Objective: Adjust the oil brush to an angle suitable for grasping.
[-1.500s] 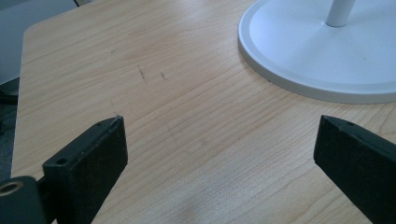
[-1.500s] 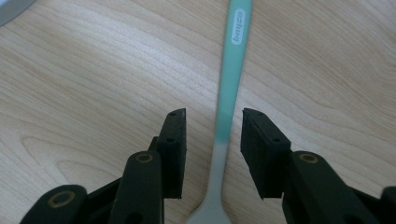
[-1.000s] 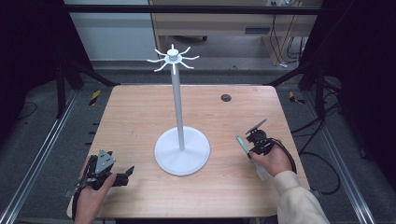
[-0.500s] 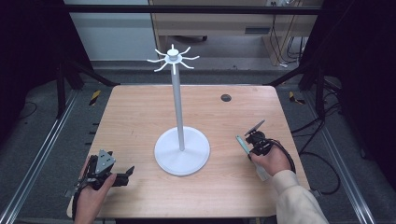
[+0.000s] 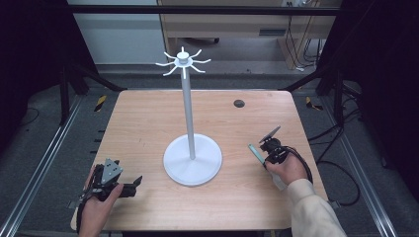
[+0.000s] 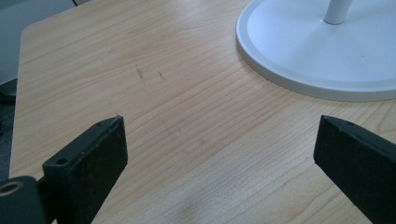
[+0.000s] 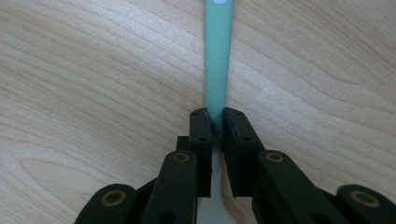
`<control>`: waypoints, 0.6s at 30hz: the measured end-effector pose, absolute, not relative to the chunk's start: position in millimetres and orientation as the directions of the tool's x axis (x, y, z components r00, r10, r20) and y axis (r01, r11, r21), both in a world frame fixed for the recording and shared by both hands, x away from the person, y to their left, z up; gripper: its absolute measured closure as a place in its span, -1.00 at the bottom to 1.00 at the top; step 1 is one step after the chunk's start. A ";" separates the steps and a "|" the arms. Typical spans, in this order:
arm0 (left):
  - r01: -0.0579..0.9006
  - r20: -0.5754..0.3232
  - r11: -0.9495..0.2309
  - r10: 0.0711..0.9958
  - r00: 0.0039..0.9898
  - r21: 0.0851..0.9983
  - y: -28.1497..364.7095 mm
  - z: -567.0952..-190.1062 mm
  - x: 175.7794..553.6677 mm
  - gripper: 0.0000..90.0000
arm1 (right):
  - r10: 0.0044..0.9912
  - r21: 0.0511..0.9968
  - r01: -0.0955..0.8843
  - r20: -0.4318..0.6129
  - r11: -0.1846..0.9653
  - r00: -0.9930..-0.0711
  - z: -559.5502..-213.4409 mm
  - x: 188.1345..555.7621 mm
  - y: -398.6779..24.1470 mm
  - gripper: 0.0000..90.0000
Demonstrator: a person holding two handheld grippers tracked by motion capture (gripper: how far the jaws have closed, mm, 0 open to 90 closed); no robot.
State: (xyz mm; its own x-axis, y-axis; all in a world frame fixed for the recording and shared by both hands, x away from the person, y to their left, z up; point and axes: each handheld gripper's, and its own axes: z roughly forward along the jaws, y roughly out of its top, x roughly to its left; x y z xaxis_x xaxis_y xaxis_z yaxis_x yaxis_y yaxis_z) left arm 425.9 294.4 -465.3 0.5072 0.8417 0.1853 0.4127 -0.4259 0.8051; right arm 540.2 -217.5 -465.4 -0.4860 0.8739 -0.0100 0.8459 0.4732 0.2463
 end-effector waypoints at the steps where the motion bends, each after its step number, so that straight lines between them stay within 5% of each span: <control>1: 0.413 0.185 -0.426 0.842 0.507 0.805 294.4 -465.3 425.9 -0.95 | 0.874 0.246 0.846 -0.010 0.473 -0.486 -465.4 540.2 -217.5 0.83; 18: 0.411 0.166 -0.404 0.848 0.503 0.817 298.0 -464.3 425.2 -0.95 | 0.846 0.510 0.732 0.013 0.453 -0.532 -395.8 519.8 -198.9 0.83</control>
State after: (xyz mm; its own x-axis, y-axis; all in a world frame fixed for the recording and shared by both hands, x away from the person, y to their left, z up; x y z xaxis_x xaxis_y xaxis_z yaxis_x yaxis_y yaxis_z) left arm 425.2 298.0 -464.3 0.5026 0.8483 0.1664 0.4114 -0.4040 0.8170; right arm 519.8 -198.9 -395.8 -0.5324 0.8464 0.0126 0.7316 0.4527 0.5097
